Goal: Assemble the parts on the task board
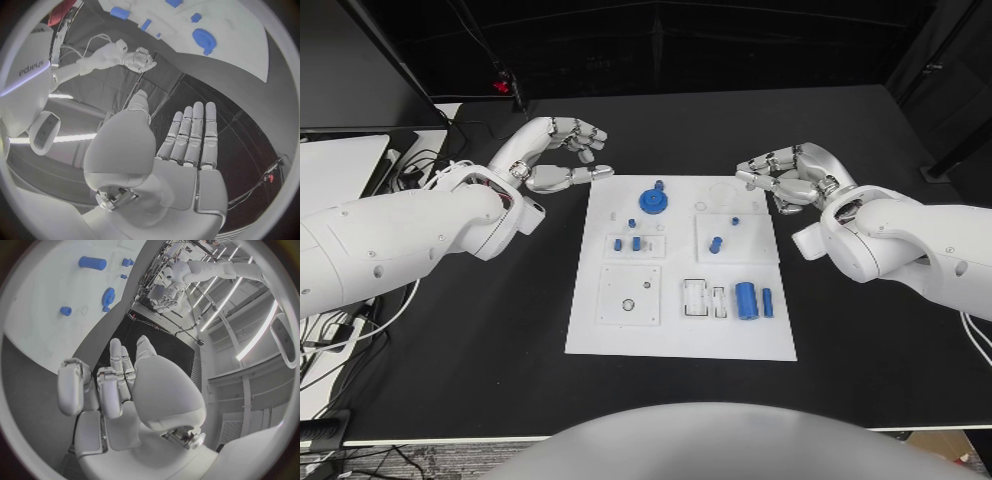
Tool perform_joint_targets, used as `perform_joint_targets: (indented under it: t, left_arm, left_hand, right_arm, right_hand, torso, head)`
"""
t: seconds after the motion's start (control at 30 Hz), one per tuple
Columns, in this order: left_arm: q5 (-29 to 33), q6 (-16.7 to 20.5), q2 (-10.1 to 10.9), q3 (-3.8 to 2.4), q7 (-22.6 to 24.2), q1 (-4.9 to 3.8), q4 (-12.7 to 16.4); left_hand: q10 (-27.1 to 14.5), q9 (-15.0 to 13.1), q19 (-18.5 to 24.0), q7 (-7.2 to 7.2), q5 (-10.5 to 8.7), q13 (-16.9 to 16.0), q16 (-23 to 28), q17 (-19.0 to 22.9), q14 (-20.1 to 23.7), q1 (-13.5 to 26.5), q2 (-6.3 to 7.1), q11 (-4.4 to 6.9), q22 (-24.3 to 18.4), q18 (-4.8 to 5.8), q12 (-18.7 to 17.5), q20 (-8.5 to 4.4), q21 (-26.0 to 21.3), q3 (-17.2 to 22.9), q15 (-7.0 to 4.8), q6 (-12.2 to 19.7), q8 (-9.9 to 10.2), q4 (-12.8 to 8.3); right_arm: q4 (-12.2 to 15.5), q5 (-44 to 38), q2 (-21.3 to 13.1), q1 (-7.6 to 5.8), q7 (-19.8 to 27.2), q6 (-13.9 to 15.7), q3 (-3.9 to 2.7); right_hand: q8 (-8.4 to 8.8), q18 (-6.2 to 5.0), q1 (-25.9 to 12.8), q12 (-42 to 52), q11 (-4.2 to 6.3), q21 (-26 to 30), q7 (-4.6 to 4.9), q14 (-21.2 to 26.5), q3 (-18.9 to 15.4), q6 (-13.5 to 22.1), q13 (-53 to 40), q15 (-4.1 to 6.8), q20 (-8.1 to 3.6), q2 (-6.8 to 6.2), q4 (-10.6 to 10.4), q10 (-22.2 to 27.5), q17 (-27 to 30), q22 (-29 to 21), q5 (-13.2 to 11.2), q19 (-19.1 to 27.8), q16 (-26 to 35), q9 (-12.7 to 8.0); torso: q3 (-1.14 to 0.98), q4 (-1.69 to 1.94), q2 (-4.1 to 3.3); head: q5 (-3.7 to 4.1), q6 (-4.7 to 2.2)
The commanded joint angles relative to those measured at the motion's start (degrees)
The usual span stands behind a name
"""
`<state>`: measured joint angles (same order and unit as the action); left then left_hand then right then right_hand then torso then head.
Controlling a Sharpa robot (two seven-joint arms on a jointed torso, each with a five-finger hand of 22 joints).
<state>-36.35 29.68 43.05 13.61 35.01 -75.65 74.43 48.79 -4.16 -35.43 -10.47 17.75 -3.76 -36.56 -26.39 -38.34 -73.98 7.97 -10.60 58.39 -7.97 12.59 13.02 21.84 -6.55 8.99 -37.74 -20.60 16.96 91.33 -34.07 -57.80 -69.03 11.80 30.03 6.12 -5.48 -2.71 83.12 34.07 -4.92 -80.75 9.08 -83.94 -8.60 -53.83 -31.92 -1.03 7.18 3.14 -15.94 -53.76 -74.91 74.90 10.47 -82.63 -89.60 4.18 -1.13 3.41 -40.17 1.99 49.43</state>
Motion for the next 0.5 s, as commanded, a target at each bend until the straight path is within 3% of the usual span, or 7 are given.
perform_joint_targets:
  t: [0.03, 0.17, 0.23, 0.3, 0.5]
  left_arm:
    - [20.3, -3.1, -0.1, -0.02, 6.9, 0.41, 1.0]
    - [25.1, -4.4, -0.4, -0.01, 8.8, 0.98, 1.9]
    - [27.5, -5.0, -0.5, -0.01, 10.0, 1.33, 2.4]
    - [29.7, -5.4, -0.7, -0.01, 11.1, 1.65, 2.8]
    - [32.8, -5.7, -1.1, -0.01, 13.9, 2.58, 4.0]
  left_hand:
    - [-2.7, 0.1, 4.7, -3.52, -0.52, -0.1, 2.6, 2.0, 5.6, 2.0, 1.37, -0.84, -2.6, 1.53, 0.5, 1.03, -4.4, -0.8, 1.54, 1.2, -0.5, 0.1]
    - [-6.2, 0.1, 8.9, -4.29, -0.63, -0.2, 4.7, 4.2, 11.4, 4.0, 3.20, -1.90, -5.6, 1.93, 0.8, 2.32, -8.9, -2.1, 3.08, 3.0, -1.1, 0.3]
    - [-8.2, 0.1, 10.4, -4.72, -0.53, -0.2, 5.4, 5.0, 14.0, 4.7, 4.08, -2.30, -6.8, 2.02, 0.8, 2.92, -10.6, -2.8, 3.72, 4.1, -1.2, 0.3]
    - [-10.4, -0.1, 12.1, -5.23, -0.45, -0.5, 5.6, 5.9, 17.5, 5.8, 3.66, -2.87, -8.7, 1.86, 1.8, 3.53, -13.1, -2.5, 4.49, 5.6, -2.1, 0.3]
    - [-13.4, -0.3, 13.0, -5.52, -0.51, -0.8, 5.0, 6.9, 21.7, 6.6, 4.69, -3.14, -11.6, 2.65, 3.6, 3.68, -15.3, -3.2, 4.22, 7.6, -3.4, 0.4]
  right_arm:
    - [-0.7, -11.9, 0.4, -0.63, -2.1, -3.7, -0.06]
    - [-1.6, -18.6, 0.8, -0.93, -2.7, -4.6, -0.04]
    - [-2.1, -22.7, 1.2, -1.02, -3.1, -4.9, -0.02]
    - [-2.5, -26.6, 1.5, -1.07, -3.4, -5.2, 0.00]
    - [-3.3, -38.0, 2.1, -1.07, -5.5, -6.0, 0.03]
  right_hand:
    - [0.01, -0.08, 2.3, -4.7, -0.25, 0.4, 0.06, -5.7, 0.6, -0.6, 5.5, -0.09, 0.19, -0.08, -0.3, -0.7, -14.0, 11.1, -1.1, -0.3, 0.2, 0.0]
    - [0.23, -0.46, 4.5, -9.3, -0.74, 2.0, 0.25, -5.8, 1.1, -0.8, 10.9, -0.41, 0.35, -0.14, -0.4, -0.5, -14.2, 10.3, -3.5, 0.2, 0.0, 0.0]
    - [0.45, -0.49, 6.0, -11.6, -0.99, 2.5, 0.41, -5.9, 1.5, -0.7, 14.1, -0.49, 0.59, -0.21, -0.5, -0.7, -14.5, 10.0, -5.1, 0.1, -0.1, -0.1]
    - [0.64, -0.48, 7.4, -13.5, -0.99, 2.7, 0.24, -5.9, 2.2, -0.7, 17.2, -0.60, 0.75, -0.22, -0.4, -0.7, -14.6, 9.8, -6.4, 0.0, -0.2, -0.1]
    - [1.01, -0.50, 9.3, -16.1, -1.46, 2.9, -0.87, -6.1, 2.8, -0.5, 20.8, -0.99, 0.87, -0.69, -0.2, 0.2, -15.1, 9.7, -7.7, -0.1, -0.4, -0.1]
  torso:
    - [0.00, -0.08, -0.03]
    - [0.03, -0.04, -0.07]
    - [0.05, -0.07, -0.06]
    - [0.02, -0.04, -0.02]
    - [0.02, 0.03, 0.01]
  head:
    - [-0.08, -0.38]
    - [0.47, -0.84]
    - [1.13, -0.95]
    - [1.97, -1.08]
    - [2.98, -1.19]
